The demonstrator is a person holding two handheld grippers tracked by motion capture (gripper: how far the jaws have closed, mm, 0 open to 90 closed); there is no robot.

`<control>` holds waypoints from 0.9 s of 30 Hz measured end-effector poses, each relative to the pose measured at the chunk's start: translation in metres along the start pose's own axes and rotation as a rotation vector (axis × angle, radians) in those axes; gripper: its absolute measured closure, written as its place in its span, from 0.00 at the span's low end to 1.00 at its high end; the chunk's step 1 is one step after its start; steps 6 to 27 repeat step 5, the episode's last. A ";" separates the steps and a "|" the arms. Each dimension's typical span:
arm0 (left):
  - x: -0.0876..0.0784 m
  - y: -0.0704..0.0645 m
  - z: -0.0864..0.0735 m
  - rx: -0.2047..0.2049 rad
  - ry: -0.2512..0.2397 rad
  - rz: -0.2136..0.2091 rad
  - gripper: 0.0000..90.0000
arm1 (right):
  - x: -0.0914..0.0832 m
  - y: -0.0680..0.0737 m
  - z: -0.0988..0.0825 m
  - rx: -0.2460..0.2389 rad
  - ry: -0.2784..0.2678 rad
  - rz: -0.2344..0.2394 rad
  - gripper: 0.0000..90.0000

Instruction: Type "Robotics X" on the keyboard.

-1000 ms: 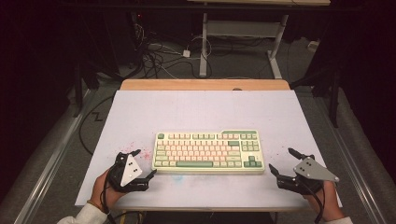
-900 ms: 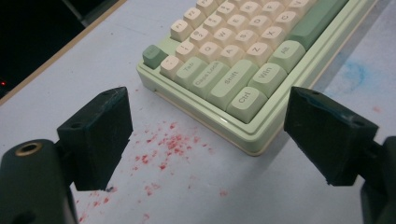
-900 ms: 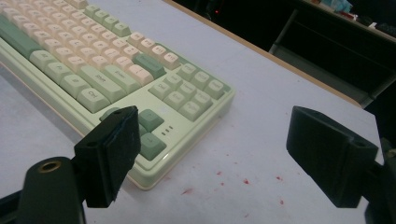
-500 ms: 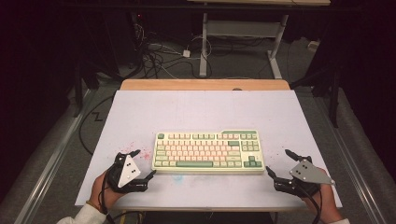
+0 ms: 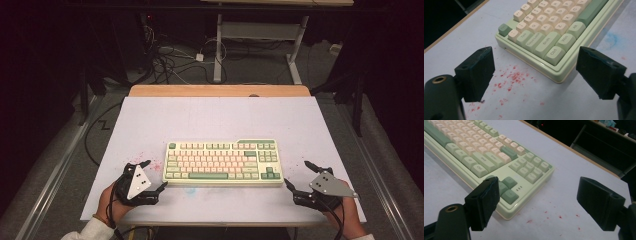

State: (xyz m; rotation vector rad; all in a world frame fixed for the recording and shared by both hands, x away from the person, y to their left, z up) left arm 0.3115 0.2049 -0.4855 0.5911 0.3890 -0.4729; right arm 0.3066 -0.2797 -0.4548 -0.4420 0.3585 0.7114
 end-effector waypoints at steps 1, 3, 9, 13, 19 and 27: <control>0.000 0.000 0.000 -0.001 0.000 0.000 0.16 | 0.000 0.000 0.000 0.001 -0.001 -0.002 0.21; 0.001 0.001 0.000 0.001 0.005 0.002 0.16 | 0.000 -0.001 -0.001 0.004 -0.003 -0.001 0.21; 0.002 0.001 0.001 -0.006 0.004 0.003 0.16 | 0.000 -0.002 -0.001 0.011 -0.002 0.002 0.22; 0.002 0.001 0.001 -0.006 0.004 0.003 0.16 | 0.000 -0.002 -0.001 0.011 -0.002 0.002 0.22; 0.002 0.001 0.001 -0.006 0.004 0.003 0.16 | 0.000 -0.002 -0.001 0.011 -0.002 0.002 0.22; 0.002 0.001 0.001 -0.006 0.004 0.003 0.16 | 0.000 -0.002 -0.001 0.011 -0.002 0.002 0.22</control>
Point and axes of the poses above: each handheld gripper's, and its own axes: x roughly forward along the jaws, z roughly out of its top, y roughly to its left, the point moved 3 cm from there along x, roughly forward along the jaws, and after that the axes turned 11 degrees about z, right-handed, at the moved point
